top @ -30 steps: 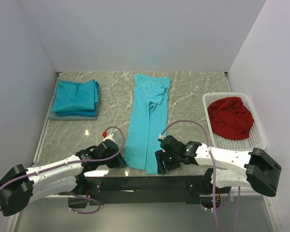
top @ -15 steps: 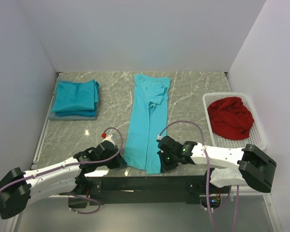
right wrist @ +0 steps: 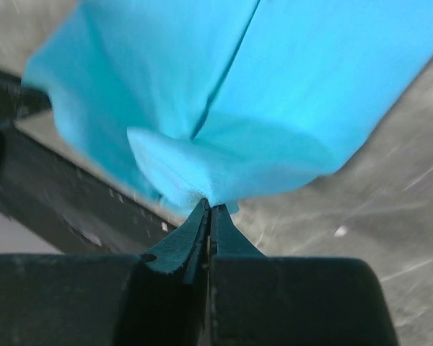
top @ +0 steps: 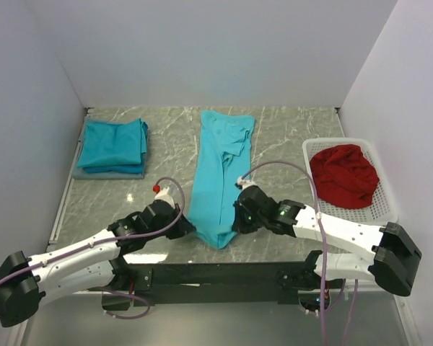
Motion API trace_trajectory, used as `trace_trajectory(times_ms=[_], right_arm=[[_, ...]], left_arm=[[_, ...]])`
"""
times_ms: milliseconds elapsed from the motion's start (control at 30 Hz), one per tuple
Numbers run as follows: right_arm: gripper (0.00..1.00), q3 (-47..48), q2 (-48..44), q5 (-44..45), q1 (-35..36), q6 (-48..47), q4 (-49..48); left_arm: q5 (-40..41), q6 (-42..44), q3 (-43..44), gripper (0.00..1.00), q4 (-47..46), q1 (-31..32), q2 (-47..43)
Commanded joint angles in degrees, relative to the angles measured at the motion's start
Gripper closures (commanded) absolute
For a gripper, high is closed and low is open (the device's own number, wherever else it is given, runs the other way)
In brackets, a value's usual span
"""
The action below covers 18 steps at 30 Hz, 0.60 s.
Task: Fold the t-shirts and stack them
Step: Fold the tshirt
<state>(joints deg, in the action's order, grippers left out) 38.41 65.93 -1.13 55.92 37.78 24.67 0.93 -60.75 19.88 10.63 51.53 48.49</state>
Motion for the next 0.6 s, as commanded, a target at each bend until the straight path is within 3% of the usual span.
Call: trace_trajectory(times_ms=[0,167,567], right_arm=[[1.0,3.9,-1.4,3.9,-4.1,-2.1,-3.2],[1.0,7.7,0.2,3.5,-11.3,-4.8,-4.8],[1.0,18.9,10.3,2.9,-21.5,-10.6,-6.3]], left_arm=[[7.3,4.7,7.1,1.0,-2.3,0.0,2.3],[13.7,8.9,15.1,1.0,-3.2,-1.7,10.2],[4.3,16.7,27.4,1.0,-10.2,-13.7,26.6]])
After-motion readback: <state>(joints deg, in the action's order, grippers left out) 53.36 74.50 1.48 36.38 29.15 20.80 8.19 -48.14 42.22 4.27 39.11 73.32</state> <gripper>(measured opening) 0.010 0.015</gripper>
